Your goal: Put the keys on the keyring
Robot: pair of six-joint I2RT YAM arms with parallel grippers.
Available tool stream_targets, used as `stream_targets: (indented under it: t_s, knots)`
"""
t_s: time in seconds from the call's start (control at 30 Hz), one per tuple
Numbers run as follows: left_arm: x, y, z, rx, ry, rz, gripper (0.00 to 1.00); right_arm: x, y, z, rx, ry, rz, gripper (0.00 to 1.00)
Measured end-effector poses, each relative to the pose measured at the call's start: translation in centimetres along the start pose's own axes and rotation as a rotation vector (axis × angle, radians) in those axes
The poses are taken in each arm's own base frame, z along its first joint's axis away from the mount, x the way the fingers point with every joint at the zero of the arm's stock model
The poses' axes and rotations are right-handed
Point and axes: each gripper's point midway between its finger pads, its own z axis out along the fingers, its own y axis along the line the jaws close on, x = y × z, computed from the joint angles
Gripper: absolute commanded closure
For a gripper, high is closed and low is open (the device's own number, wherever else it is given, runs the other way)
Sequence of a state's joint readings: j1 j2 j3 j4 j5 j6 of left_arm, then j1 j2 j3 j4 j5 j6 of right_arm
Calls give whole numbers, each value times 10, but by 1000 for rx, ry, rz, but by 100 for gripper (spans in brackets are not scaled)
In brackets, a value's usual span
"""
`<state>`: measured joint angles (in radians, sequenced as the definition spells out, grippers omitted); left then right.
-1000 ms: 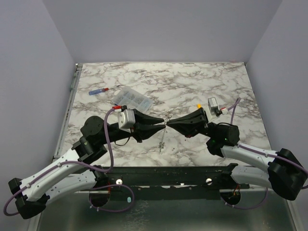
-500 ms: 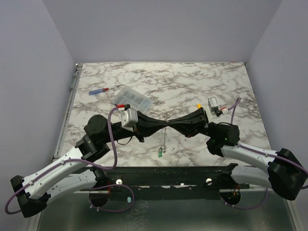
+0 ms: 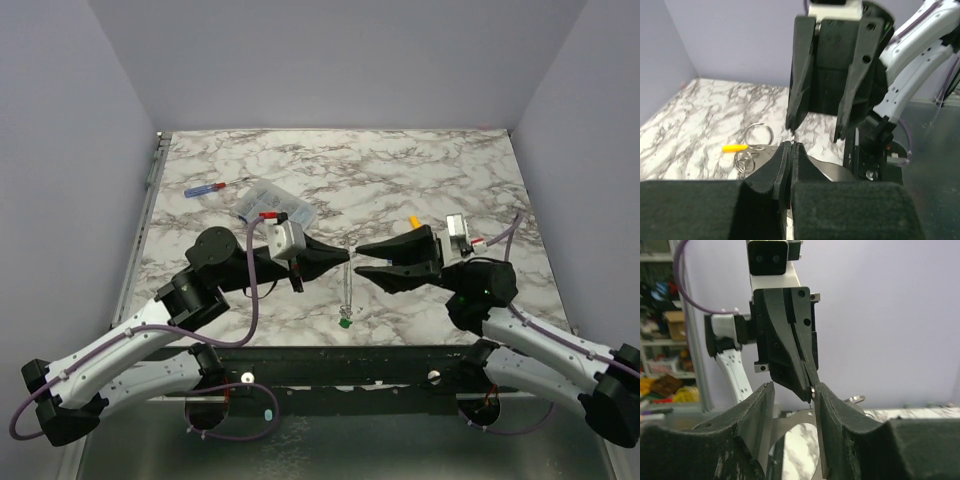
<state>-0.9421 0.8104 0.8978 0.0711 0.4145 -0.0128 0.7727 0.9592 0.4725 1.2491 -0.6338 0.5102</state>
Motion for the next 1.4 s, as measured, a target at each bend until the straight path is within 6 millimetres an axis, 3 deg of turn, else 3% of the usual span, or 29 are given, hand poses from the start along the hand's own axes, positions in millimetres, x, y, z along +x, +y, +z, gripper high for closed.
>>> stream_targets:
  t_s: [0.1,0.23,0.4,0.57,0.77,1.1,1.4]
  knots:
    - [15,5,0,-22,69,-2,100,-4,1,-5,29,55,-68,41]
    - [31,11,-2,-47,151,2,100,-8,-1,-9,65,147,-158,40]
    - [32,19,2,-52,242,42,100,-3,-17,-11,124,301,-218,41]
    - [39,30,6,-43,398,85,100,29,-31,-30,179,474,-206,42]
    - [61,43,-7,-82,610,99,100,68,-40,-54,207,634,-162,43]
    - [92,40,-25,-68,793,43,100,86,-44,-64,196,642,-196,51]
    - [97,31,-31,-32,822,16,100,101,-50,-57,143,623,-223,57]
